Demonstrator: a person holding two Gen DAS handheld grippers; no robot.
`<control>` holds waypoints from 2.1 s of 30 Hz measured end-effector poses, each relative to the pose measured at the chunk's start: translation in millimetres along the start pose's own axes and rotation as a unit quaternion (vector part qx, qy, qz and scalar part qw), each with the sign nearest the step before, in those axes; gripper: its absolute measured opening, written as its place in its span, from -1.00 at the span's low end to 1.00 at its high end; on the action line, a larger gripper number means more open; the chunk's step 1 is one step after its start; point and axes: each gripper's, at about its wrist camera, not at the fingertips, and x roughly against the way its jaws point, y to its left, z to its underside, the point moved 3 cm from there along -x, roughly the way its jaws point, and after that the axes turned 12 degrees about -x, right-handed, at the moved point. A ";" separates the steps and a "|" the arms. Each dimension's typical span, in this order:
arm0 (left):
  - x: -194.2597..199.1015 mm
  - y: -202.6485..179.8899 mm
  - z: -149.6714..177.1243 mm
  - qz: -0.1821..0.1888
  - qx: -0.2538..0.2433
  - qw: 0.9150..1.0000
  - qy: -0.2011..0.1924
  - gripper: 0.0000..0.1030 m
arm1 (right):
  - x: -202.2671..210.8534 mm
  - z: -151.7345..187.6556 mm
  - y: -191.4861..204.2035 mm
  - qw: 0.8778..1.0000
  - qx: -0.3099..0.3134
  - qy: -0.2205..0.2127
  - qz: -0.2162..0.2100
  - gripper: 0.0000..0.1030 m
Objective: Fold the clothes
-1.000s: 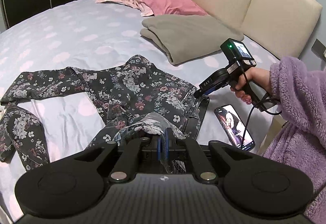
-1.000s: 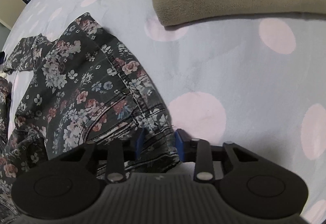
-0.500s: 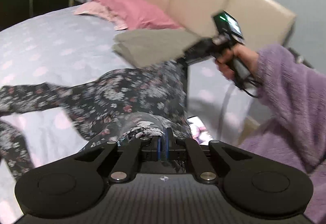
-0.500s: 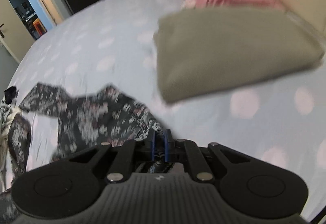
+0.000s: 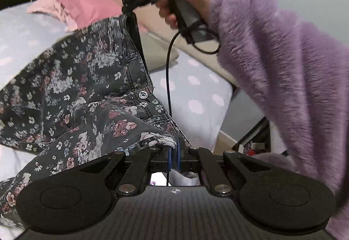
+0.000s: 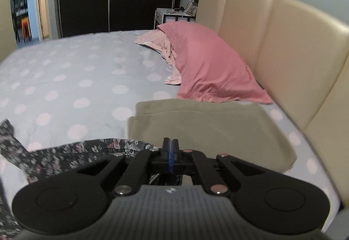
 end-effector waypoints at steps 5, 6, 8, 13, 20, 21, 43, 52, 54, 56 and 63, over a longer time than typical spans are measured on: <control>-55.2 18.3 10.3 -0.007 0.017 0.998 0.054 -0.94 | -33.8 16.0 -7.1 1.000 0.015 0.019 0.018 -1.00; -64.4 21.5 14.0 -0.008 0.020 0.998 0.064 -0.94 | -39.7 19.5 -9.3 0.999 0.017 0.023 0.021 -1.00; -75.8 26.0 24.5 0.008 0.033 0.995 0.089 -0.92 | -48.9 26.4 -13.7 0.999 0.022 0.032 0.023 -0.99; -77.8 25.1 45.3 0.023 0.032 0.990 0.133 -0.45 | -43.1 40.4 -26.1 0.998 0.025 0.052 0.014 -0.90; -37.6 10.2 71.3 0.028 0.004 0.989 0.145 -0.09 | 5.8 59.4 -34.1 0.996 0.022 0.080 -0.022 -0.88; -29.3 10.0 75.4 0.024 0.002 0.989 0.145 -0.09 | 15.7 63.2 -34.6 0.996 0.025 0.084 -0.026 -0.87; 106.8 112.9 142.0 -0.162 0.078 0.982 0.062 -0.06 | 64.7 298.4 -76.9 0.928 -0.257 0.263 -0.058 -0.34; 115.5 127.2 152.9 -0.209 0.088 0.973 0.048 -0.06 | 43.5 350.4 -93.9 0.878 -0.348 0.325 -0.041 -0.18; 118.8 132.0 156.3 -0.233 0.082 0.968 0.052 -0.06 | 42.6 356.5 -97.4 0.864 -0.374 0.334 -0.046 -0.18; 124.5 138.5 160.3 -0.250 0.087 0.963 0.054 -0.04 | 42.1 359.2 -97.2 0.855 -0.389 0.338 -0.057 -0.22; 140.7 164.3 174.7 -0.273 0.155 0.948 0.048 -0.03 | 43.1 357.7 -90.9 0.856 -0.392 0.332 -0.061 -0.74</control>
